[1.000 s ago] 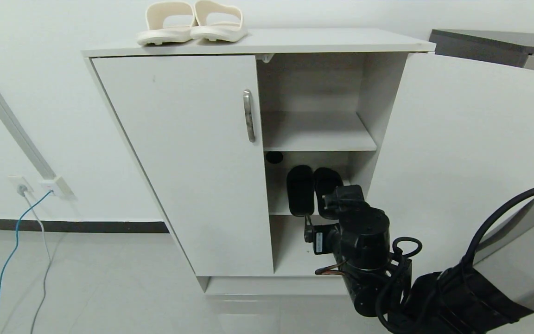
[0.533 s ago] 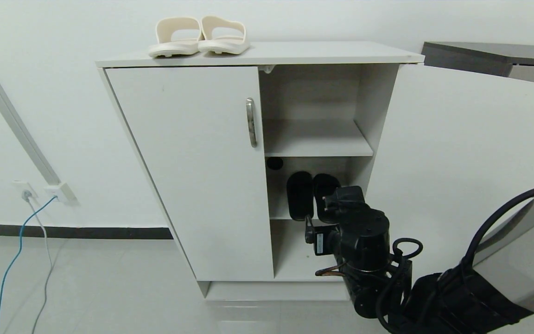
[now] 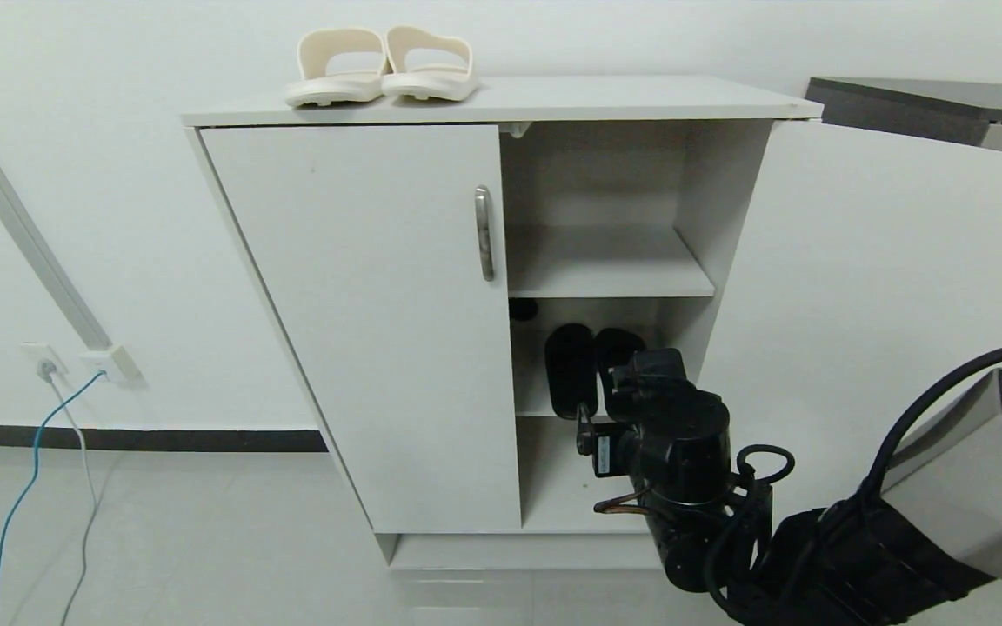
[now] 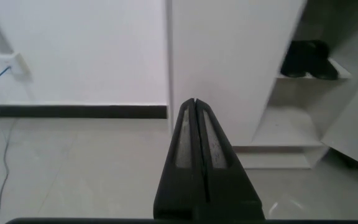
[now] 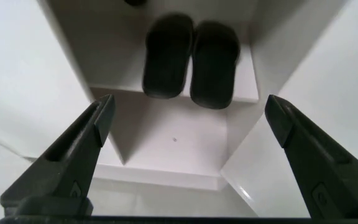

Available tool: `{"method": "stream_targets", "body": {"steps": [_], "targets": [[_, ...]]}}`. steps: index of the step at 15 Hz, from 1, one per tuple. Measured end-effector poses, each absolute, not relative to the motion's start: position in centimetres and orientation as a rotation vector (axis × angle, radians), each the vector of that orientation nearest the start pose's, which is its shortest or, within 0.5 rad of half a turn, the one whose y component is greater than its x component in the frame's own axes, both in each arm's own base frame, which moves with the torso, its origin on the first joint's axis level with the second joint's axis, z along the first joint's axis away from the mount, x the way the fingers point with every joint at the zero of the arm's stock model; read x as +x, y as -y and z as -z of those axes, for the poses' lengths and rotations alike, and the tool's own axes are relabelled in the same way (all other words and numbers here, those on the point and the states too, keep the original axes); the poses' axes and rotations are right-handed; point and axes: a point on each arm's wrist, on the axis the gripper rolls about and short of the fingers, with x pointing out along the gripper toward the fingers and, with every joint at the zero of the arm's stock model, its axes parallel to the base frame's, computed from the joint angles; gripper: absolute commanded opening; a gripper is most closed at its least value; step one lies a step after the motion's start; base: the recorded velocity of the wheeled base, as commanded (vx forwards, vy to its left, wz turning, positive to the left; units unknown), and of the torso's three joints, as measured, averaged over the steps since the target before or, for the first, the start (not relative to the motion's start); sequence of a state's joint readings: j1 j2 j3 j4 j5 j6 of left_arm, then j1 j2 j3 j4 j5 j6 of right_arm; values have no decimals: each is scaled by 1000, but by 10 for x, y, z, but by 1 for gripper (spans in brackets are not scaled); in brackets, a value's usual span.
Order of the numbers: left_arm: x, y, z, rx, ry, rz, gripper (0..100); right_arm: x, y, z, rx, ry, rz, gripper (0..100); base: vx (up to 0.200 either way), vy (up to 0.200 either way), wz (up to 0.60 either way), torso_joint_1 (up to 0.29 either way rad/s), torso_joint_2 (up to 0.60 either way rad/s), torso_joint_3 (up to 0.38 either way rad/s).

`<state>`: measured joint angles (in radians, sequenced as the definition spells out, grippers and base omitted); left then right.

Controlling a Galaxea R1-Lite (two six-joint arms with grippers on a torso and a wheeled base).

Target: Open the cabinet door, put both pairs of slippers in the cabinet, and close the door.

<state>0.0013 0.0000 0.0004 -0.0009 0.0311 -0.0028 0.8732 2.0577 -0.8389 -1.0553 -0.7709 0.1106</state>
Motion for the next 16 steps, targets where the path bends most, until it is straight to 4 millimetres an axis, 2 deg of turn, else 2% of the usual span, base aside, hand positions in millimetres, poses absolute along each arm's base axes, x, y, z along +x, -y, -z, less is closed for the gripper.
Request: {"method": "stream_targets", "body": {"steps": [9,16], "targets": [[-23,-1,-76,-4,2,-31,0,246,-270,-110,-17,-118,-97,100,0,200,0,3,1,3],[-23,-1,-76,-4,3,-36,0,248,-258,-113,-24,-69,-95,100,0,0,0,0,0,0]]}}
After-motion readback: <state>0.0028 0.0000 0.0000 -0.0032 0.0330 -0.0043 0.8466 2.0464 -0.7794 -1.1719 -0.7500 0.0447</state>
